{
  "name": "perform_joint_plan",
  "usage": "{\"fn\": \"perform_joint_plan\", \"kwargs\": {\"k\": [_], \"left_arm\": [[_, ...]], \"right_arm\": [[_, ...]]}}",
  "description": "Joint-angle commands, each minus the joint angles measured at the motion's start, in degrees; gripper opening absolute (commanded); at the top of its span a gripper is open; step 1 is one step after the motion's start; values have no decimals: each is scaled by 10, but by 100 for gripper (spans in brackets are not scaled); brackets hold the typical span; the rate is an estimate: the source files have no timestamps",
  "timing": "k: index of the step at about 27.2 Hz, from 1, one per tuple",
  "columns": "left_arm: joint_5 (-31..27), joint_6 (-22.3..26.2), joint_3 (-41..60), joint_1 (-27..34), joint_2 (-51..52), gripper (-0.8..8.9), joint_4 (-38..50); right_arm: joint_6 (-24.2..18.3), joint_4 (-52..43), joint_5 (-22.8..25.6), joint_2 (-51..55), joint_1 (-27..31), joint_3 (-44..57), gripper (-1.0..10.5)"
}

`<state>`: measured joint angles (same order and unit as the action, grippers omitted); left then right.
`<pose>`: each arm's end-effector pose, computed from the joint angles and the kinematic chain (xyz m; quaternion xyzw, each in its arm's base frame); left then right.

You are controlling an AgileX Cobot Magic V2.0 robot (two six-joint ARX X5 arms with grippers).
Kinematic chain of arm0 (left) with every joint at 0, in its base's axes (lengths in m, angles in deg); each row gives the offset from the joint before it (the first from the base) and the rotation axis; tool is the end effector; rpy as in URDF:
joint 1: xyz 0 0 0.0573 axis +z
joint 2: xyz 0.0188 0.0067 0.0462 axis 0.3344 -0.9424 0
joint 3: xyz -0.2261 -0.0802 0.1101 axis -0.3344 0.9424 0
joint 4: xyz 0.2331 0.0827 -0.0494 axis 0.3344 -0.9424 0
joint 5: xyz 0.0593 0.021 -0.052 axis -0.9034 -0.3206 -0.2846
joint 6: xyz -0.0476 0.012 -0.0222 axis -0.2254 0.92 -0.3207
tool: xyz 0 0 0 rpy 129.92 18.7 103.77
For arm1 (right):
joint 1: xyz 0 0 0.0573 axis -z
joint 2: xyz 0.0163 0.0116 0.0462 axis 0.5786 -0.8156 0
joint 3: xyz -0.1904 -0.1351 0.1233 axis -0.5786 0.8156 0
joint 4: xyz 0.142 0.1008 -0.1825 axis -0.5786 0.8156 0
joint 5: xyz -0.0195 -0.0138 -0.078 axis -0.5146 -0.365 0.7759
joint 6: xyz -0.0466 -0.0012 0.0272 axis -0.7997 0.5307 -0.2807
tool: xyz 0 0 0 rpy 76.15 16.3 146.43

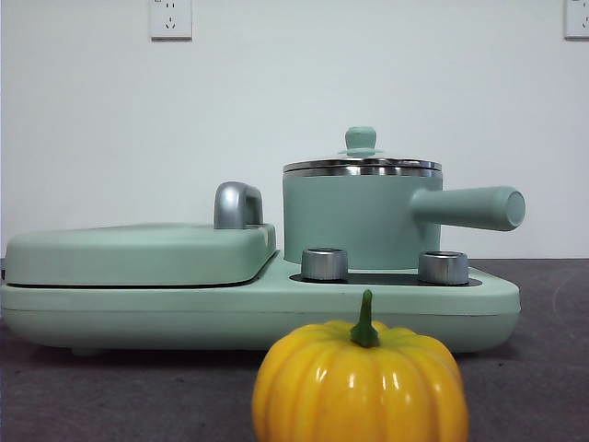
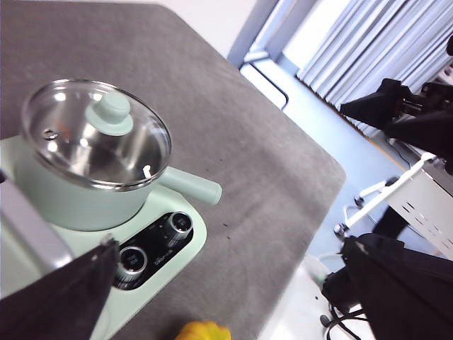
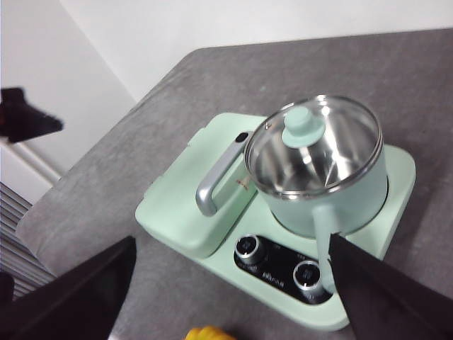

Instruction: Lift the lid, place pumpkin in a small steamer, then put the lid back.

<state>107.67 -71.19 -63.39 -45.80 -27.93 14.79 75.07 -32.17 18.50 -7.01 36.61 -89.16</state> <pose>0.1475 -0.0923 0.3806 -0.1190 0.2607 -0.4875 0.8247 0.0872 0.0187 0.3624 0.1476 0.2338 0.3491 0.8954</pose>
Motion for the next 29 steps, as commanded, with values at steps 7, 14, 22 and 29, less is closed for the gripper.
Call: {"fn": "perform_joint_plan", "kwargs": {"k": [7, 14, 22, 29], "left_arm": [[-64, 76, -147, -69, -202, 546, -11], [-178, 151, -245, -129, -336, 545, -2], [-290, 226, -255, -170, -422, 530, 88], [-302, 219, -255, -169, -462, 523, 151]], "right_arm": [[-2, 30, -1, -2, -1, -10, 434], [-3, 31, -1, -2, -1, -10, 434], [-3, 31, -1, -2, 0, -10, 434], [-5, 31, 1, -2, 0, -10, 434]]}}
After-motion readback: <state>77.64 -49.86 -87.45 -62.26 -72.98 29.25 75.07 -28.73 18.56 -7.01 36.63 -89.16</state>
